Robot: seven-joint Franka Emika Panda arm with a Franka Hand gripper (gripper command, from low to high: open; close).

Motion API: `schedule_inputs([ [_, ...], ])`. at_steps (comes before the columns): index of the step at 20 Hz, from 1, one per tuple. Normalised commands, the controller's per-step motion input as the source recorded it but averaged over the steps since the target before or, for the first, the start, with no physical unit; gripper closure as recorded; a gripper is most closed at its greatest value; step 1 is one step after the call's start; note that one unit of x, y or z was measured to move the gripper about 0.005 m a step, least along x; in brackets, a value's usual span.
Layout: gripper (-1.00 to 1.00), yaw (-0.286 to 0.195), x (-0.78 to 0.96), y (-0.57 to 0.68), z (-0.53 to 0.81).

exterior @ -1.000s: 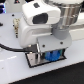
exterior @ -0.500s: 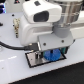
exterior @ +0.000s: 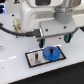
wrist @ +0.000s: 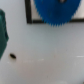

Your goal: Insert the blue gear onto the right peg, followed by the red gear

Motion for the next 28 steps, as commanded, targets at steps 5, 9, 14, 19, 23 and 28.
schedule_inputs([
  [5, -1.0, 0.0, -0.8, 0.1, 0.01],
  [9, -1.0, 0.0, -0.8, 0.06, -0.02],
  [14, -1.0, 0.0, -0.74, 0.06, -0.09],
  [19, -1.0, 0.0, -0.66, 0.13, -0.11],
  [23, -1.0, 0.0, -0.58, 0.15, -0.21],
  [28, -1.0, 0.0, -0.48, 0.04, -0.33],
])
